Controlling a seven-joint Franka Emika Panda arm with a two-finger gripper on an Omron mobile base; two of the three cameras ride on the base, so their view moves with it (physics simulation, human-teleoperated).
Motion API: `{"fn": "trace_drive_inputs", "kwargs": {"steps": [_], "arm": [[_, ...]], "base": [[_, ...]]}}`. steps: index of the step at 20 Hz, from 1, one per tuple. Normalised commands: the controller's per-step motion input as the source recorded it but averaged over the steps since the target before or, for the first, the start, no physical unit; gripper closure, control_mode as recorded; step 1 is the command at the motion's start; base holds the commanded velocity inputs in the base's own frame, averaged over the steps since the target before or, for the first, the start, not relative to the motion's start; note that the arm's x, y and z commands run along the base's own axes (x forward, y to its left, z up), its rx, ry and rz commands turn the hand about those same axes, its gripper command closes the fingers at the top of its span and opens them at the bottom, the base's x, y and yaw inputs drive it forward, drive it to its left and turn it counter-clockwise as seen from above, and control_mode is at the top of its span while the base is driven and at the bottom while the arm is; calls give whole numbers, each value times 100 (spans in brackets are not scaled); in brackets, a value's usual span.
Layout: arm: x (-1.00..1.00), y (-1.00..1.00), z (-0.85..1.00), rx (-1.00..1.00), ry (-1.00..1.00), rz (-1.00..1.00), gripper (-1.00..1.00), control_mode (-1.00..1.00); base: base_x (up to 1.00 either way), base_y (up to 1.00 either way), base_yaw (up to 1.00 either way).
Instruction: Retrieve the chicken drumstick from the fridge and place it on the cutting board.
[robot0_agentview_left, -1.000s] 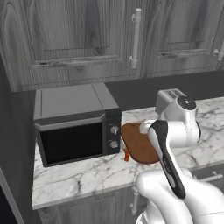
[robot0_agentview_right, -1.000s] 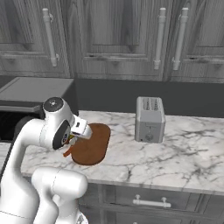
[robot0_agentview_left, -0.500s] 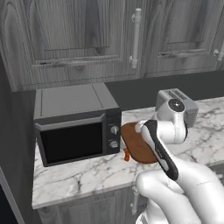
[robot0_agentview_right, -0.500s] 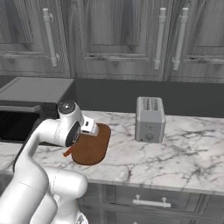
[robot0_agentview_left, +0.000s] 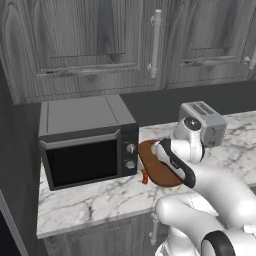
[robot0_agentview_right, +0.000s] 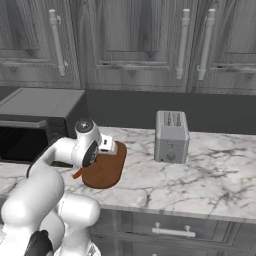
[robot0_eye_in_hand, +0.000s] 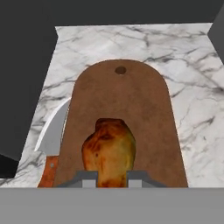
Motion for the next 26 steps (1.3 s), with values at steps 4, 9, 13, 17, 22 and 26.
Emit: {"fn": "trace_drive_inputs", "kwargs": {"steps": [4, 9, 13, 17, 22, 26], "arm": [[9, -7, -29, -3, 0, 9, -100, -100], [2, -5, -6, 0, 0, 3, -100, -100], [3, 0, 0, 0, 0, 0, -100, -100], [-38, -3, 37, 2, 0, 0, -100, -100], [-100, -21, 56, 2, 0, 0, -100, -100], [-100, -1, 75, 0, 1, 0, -100, -100]], "base": [[0, 0, 0], [0, 0, 0], [0, 0, 0], [0, 0, 0], [0, 0, 0], [0, 0, 0]]}}
